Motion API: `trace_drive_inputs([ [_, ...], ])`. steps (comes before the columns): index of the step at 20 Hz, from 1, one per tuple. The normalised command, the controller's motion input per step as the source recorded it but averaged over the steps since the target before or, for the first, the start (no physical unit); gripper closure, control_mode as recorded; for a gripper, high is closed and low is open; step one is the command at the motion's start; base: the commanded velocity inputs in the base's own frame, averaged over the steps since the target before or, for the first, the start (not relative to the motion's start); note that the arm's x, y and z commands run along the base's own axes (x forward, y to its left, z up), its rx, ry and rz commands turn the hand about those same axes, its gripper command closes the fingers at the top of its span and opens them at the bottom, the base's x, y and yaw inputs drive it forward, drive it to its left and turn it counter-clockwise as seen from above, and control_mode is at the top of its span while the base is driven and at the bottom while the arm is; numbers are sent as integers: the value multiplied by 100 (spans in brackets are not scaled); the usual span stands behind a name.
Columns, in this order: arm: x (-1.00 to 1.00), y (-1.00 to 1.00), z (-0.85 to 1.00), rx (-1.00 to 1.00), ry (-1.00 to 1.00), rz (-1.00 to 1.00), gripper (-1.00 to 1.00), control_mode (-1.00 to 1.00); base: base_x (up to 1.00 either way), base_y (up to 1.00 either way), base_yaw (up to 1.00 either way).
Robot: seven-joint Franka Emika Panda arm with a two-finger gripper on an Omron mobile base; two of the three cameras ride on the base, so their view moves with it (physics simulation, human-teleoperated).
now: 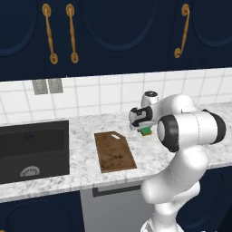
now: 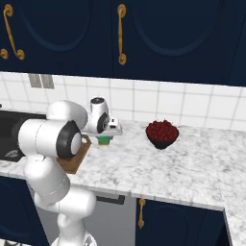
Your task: Pick up the sponge from the counter and clean the cutting board by briefly scrubbing or pressing down on the cutting board. Once finished, release the sponge.
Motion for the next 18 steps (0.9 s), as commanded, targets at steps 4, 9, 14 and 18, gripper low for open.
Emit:
trace_drive_inputs([
  [4, 20, 54, 12, -3, 26, 0, 100, -100, 0, 0, 0],
  [9, 22, 58, 0, 1, 32, 1, 100, -100, 0, 0, 0],
  [14, 7, 60, 0, 8, 23, 4, 100, -100, 0, 0, 0],
  [18, 0, 9, 0, 1, 4, 1, 100, -100, 0, 0, 0],
])
